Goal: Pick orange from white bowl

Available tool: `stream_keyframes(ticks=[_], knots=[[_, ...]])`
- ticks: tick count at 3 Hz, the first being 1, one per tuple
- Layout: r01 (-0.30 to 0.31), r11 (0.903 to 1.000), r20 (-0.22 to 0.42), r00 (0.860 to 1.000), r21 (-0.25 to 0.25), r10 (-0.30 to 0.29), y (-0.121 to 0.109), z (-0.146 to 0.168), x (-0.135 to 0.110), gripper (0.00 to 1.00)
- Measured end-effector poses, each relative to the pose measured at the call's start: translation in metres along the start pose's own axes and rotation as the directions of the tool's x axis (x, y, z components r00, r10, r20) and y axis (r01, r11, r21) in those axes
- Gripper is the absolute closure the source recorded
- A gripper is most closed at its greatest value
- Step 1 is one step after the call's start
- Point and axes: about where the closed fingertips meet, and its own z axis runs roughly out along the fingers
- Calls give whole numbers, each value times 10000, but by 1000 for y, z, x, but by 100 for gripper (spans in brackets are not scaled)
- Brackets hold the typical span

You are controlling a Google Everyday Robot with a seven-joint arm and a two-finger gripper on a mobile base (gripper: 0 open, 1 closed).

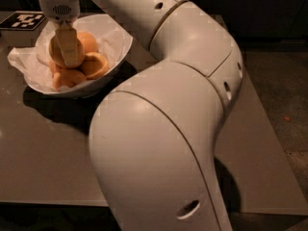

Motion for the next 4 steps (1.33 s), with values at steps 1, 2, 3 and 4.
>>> stream_keyframes(ticks=[1,2,3,4], knots=[[10,9997,103,9999,232,-13,-2,-4,-2,100],[-325,9963,376,9989,795,296,9,-37,-4,100],[-484,9897,699,9968,1350,392,21,-72,-7,100],[-387,9841,949,9952,1732,224,37,-98,-13,100]])
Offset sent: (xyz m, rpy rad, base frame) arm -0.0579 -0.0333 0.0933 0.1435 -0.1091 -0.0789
